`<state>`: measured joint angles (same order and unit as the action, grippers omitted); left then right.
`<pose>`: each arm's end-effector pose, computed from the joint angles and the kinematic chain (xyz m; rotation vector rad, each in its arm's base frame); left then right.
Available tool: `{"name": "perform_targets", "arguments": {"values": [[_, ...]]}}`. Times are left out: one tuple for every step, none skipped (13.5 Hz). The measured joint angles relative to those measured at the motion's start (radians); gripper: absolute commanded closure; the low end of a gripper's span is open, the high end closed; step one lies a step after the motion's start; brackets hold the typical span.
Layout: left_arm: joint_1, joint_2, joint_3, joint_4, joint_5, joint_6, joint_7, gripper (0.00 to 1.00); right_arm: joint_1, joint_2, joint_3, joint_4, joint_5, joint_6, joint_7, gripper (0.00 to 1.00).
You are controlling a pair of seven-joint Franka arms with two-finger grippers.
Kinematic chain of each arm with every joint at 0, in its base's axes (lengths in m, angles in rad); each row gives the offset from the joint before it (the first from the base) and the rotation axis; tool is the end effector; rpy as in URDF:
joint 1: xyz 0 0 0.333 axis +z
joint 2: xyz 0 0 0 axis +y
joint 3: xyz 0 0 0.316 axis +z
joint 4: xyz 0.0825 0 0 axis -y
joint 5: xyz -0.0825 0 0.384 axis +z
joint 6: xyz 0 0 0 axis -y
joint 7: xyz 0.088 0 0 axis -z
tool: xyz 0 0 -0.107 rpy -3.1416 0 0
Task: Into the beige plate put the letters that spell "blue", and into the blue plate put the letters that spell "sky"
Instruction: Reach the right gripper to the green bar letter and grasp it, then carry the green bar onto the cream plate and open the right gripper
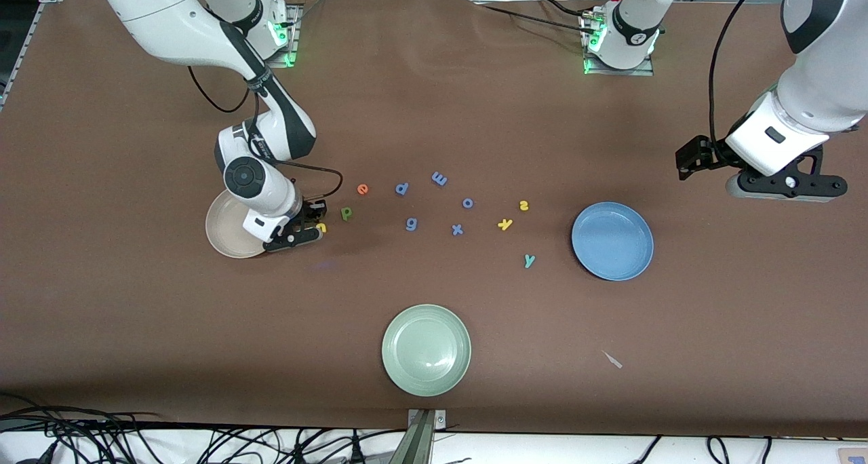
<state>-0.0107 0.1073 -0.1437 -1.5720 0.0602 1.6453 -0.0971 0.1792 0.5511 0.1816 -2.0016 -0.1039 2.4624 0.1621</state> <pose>0.5851 -0.0808 0.5696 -3.0914 0.0962 0.0418 0.5588 0.2101 0.1761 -3.1002 -0.4048 0.1320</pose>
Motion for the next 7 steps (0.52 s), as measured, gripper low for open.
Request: {"name": "perform_targets", "arguments": {"values": [[0.000,0.000,0.000,0.000,0.000,0.000,0.000,0.00,0.000,-0.001,0.000,0.000,0.000,0.000,0.000,0.73],[0.000,0.000,0.000,0.000,0.000,0.000,0.000,0.00,0.000,-0.001,0.000,0.000,0.000,0.000,0.000,0.76],[0.000,0.000,0.000,0.000,0.000,0.000,0.000,0.00,0.000,-0.001,0.000,0.000,0.000,0.000,0.000,0.76],[0.000,0.000,0.000,0.000,0.000,0.000,0.000,0.00,0.000,-0.001,0.000,0.000,0.000,0.000,-0.001,0.76],[0.000,0.000,0.000,0.000,0.000,0.000,0.000,0.00,0.000,-0.001,0.000,0.000,0.000,0.000,-0.001,0.76],[0.000,0.000,0.000,0.000,0.000,0.000,0.000,0.00,-0.001,-0.001,0.000,0.000,0.000,0.000,-0.001,0.76],[0.000,0.000,0.000,0.000,0.000,0.000,0.000,0.00,-0.001,-0.001,-0.001,0.001,0.000,0.000,-0.002,0.76]]}}
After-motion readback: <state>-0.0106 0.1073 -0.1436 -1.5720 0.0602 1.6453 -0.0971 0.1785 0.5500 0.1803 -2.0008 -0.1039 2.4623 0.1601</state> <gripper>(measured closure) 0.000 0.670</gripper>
